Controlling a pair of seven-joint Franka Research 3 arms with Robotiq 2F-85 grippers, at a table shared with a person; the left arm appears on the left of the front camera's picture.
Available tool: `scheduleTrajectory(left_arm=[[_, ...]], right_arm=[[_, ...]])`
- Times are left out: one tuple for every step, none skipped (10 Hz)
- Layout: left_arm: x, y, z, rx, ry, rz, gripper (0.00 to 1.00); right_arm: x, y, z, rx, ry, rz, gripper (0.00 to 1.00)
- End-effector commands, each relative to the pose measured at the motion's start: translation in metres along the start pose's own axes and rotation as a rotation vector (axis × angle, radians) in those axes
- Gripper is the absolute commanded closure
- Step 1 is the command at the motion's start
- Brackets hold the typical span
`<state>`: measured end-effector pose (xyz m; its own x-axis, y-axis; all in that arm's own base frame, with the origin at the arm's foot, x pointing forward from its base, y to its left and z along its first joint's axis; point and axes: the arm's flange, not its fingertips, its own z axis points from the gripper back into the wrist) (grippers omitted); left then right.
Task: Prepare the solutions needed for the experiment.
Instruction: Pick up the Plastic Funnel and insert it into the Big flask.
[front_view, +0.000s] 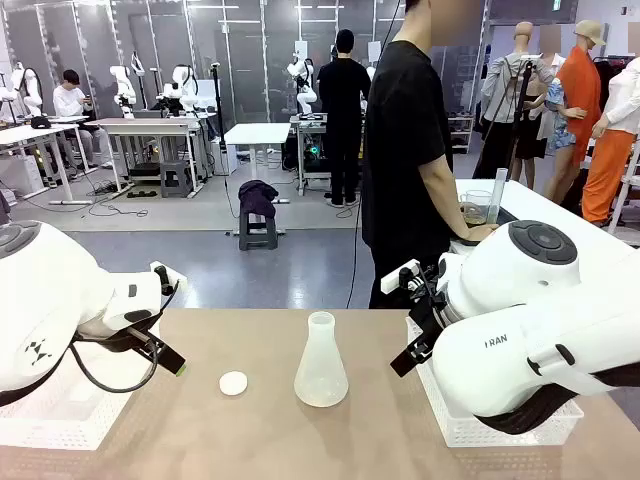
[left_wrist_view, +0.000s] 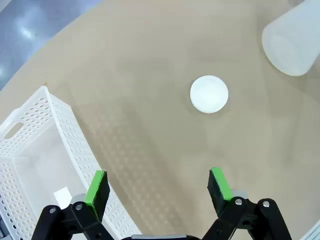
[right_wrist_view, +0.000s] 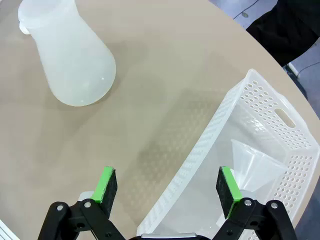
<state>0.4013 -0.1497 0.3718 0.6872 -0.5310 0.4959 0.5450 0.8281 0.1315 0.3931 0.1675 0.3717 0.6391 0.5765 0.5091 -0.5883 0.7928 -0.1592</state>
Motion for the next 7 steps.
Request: scheduleTrajectory(left_arm=[[0.0001, -0.0002, 0.0, 0.0, 0.0, 0.0, 0.0], [0.0001, -0.0002, 0.0, 0.0, 0.0, 0.0, 0.0], [0.0001, -0.0002, 0.0, 0.0, 0.0, 0.0, 0.0], [0.0001, -0.0002, 0.0, 0.0, 0.0, 0.0, 0.0], [0.0001, -0.0002, 0.0, 0.0, 0.0, 0.0, 0.0], [0.0001, -0.0002, 0.0, 0.0, 0.0, 0.0, 0.0], [0.0001, -0.0002, 0.0, 0.0, 0.0, 0.0, 0.0]], right_arm=[[0.0, 0.0, 0.0, 0.0, 0.0, 0.0, 0.0], [0.0, 0.0, 0.0, 0.0, 0.0, 0.0, 0.0], [0.0, 0.0, 0.0, 0.0, 0.0, 0.0, 0.0], [0.0, 0.0, 0.0, 0.0, 0.0, 0.0, 0.0], [0.0, 0.0, 0.0, 0.0, 0.0, 0.0, 0.0], [0.0, 0.0, 0.0, 0.0, 0.0, 0.0, 0.0], [0.0, 0.0, 0.0, 0.0, 0.0, 0.0, 0.0]])
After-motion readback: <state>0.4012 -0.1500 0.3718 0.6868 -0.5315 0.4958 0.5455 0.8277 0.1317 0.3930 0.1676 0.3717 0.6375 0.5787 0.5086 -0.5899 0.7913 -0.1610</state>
